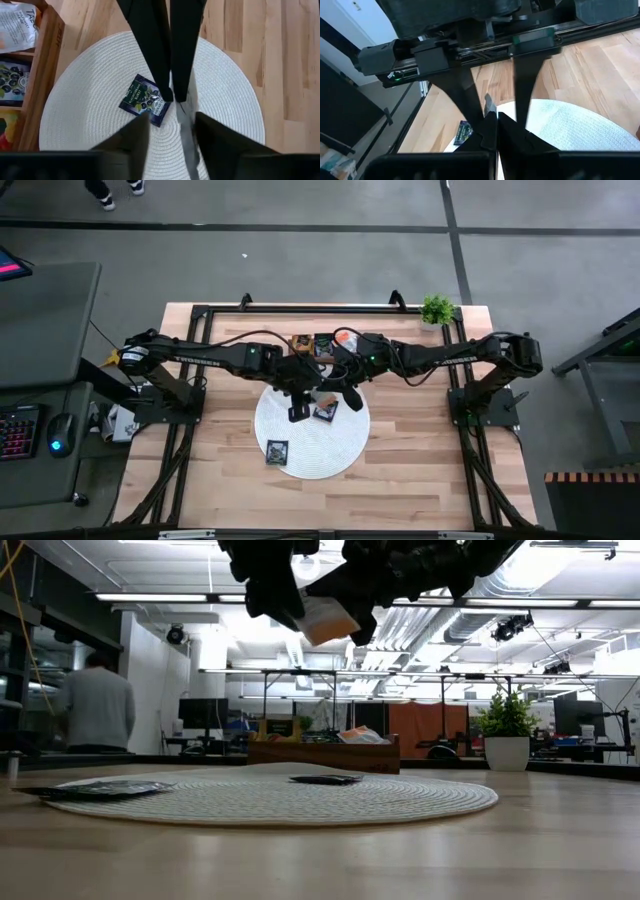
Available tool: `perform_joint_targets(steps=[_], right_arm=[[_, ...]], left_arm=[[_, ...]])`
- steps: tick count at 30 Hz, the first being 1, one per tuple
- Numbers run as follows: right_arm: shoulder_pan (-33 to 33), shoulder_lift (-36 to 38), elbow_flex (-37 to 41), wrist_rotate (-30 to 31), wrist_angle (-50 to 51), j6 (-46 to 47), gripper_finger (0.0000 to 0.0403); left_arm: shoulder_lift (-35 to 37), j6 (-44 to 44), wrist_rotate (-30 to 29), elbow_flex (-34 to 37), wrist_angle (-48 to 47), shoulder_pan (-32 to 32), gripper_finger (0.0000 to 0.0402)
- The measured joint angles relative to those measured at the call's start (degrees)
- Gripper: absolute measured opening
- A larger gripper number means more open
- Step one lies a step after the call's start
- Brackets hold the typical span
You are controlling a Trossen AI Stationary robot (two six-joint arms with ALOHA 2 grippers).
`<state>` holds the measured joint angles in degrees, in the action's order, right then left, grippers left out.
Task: Pick & Place Tea
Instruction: Put the white tea bag into the right section of the wooden organizer
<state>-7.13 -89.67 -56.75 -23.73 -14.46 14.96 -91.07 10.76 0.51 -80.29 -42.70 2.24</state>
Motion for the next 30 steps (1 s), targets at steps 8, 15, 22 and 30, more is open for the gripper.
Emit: perform_joint_targets(steps=[8,15,22,30], right_arm=[[-0.87,0.04,0.00,0.12,1.26,-0.94,0.0000],[-4.82,1.89,0.01,1.41,6.00,-2.61,0.0000],[-12.93,5.32,0.00,4.41,16.65,-7.09,0.0000],[-22.17,5.53,0.02,6.39,22.58,-13.58,0.0000]], left_arm=[[0.00,1.87,-6.00,0.00,-0.48,-0.03,0.0253],[0.92,4.73,-10.48,0.01,-3.22,-1.22,0.0260],[1.06,7.36,-14.64,0.04,-5.76,-2.67,0.0259],[1.38,10.02,-18.80,0.04,-5.44,-3.46,0.0259]])
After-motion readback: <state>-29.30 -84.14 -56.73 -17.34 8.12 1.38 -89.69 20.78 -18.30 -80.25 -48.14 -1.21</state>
